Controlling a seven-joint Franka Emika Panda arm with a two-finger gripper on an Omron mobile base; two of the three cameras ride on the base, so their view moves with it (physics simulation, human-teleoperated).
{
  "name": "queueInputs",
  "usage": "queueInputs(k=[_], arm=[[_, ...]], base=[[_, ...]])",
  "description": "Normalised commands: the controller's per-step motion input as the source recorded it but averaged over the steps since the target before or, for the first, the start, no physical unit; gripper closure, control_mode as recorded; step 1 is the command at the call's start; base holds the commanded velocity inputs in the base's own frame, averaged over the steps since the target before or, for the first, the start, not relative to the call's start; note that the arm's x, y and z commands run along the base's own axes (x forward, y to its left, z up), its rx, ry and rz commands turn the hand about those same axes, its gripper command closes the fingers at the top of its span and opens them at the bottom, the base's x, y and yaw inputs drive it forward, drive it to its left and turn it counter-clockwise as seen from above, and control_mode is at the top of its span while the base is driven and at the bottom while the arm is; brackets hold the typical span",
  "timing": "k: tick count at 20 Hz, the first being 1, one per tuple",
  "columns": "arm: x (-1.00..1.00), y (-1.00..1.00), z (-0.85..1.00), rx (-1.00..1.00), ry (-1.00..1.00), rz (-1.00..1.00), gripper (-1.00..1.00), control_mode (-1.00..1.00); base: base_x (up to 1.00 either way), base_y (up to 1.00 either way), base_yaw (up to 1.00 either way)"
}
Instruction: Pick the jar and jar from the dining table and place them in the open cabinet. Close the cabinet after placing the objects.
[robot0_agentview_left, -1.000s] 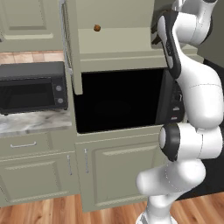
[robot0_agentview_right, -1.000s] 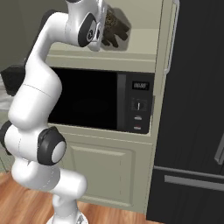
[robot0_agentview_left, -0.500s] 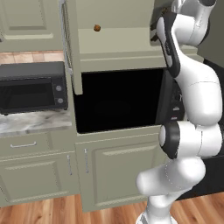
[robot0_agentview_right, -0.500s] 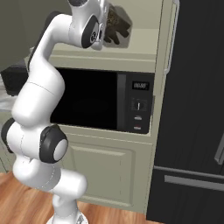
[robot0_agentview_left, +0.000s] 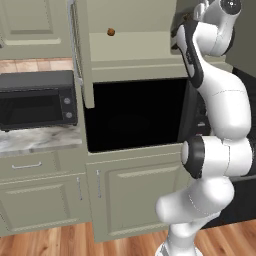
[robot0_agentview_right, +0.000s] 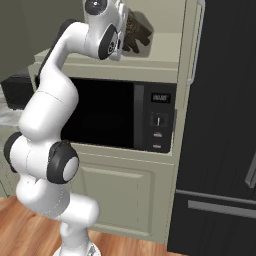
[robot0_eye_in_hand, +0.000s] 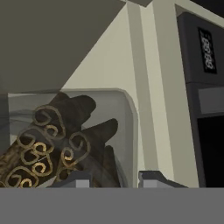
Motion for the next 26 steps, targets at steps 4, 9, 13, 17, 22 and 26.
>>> queueInputs(k=[4,9,13,17,22,26], arm=[[0.28,-0.06,0.00,0.00,0.08,0.00,1.00,-1.00],[0.31,-0.06,0.00,0.00,0.08,0.00,1.00,-1.00],[0.25,-0.01,0.00,0.00,0.11,0.00,1.00,-1.00],[0.21,0.00,0.00,0.00,0.09,0.00,1.00,-1.00],[0.15,0.00,0.00,0.00,0.04,0.00,1.00,-1.00],[0.12,0.00,0.00,0.00,0.02,0.01,1.00,-1.00]], base=[[0.00,0.00,0.00],[0.00,0.00,0.00],[0.00,0.00,0.00],[0.00,0.00,0.00],[0.00,0.00,0.00],[0.00,0.00,0.00]])
